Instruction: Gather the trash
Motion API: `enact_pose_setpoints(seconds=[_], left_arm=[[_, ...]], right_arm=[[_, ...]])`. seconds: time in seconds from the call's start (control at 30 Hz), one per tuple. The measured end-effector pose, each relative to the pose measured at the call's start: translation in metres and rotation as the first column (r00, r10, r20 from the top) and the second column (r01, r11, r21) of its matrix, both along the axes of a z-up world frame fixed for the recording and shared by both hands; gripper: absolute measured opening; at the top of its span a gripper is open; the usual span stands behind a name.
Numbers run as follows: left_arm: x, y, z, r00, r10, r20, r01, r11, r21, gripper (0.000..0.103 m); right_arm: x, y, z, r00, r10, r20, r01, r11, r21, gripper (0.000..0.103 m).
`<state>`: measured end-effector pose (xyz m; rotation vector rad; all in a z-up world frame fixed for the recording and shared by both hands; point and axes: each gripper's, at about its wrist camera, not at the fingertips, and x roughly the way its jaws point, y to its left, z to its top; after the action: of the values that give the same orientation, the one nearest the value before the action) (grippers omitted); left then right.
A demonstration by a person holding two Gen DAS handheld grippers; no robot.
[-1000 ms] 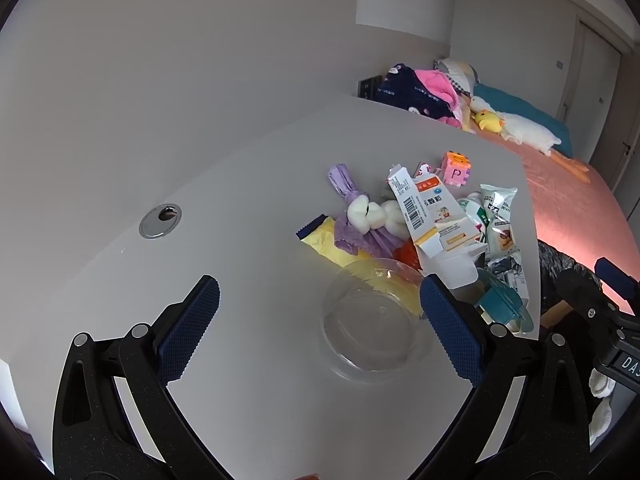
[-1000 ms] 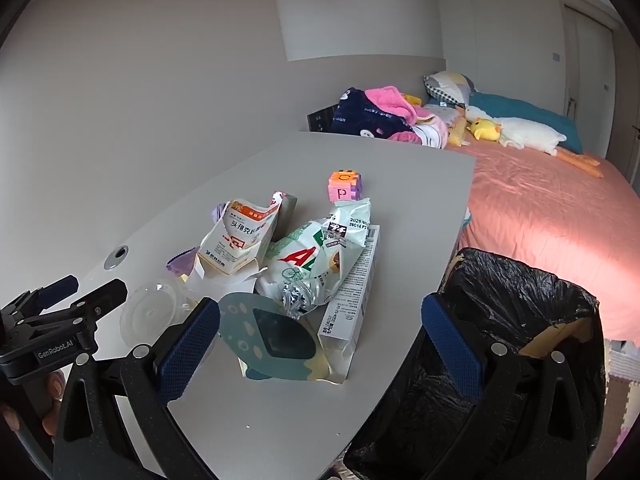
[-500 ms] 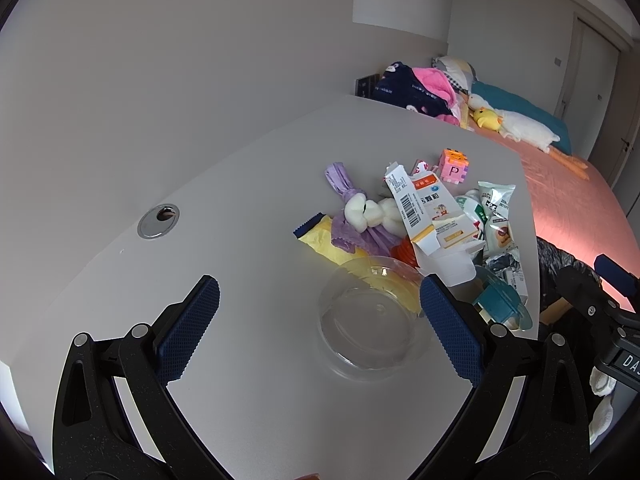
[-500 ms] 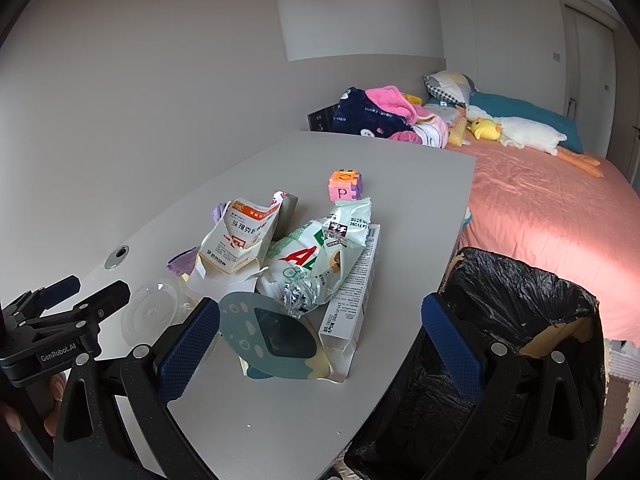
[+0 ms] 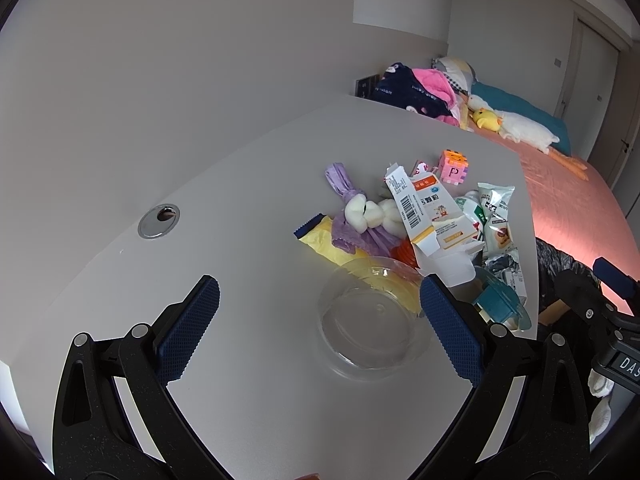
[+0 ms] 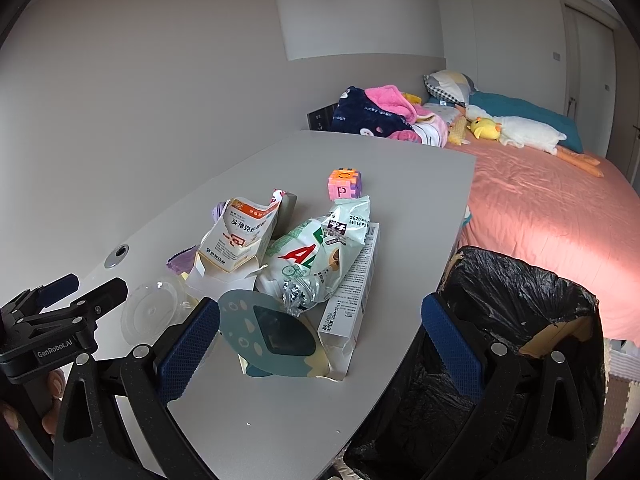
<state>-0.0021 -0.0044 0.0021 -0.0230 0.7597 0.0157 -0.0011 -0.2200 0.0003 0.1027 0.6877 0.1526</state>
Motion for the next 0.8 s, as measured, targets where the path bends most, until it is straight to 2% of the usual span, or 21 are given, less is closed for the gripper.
enact_pose_setpoints(seconds=[0.8], left_arm=[[-0.0005, -0.0007, 0.002, 1.0, -0.008, -0.001, 0.008, 1.0, -0.002, 0.097]], right_arm=[[-0.0022, -0.0032, -0.0041, 1.0, -0.003, -0.003, 0.003, 1.0, 0.005, 0.1]])
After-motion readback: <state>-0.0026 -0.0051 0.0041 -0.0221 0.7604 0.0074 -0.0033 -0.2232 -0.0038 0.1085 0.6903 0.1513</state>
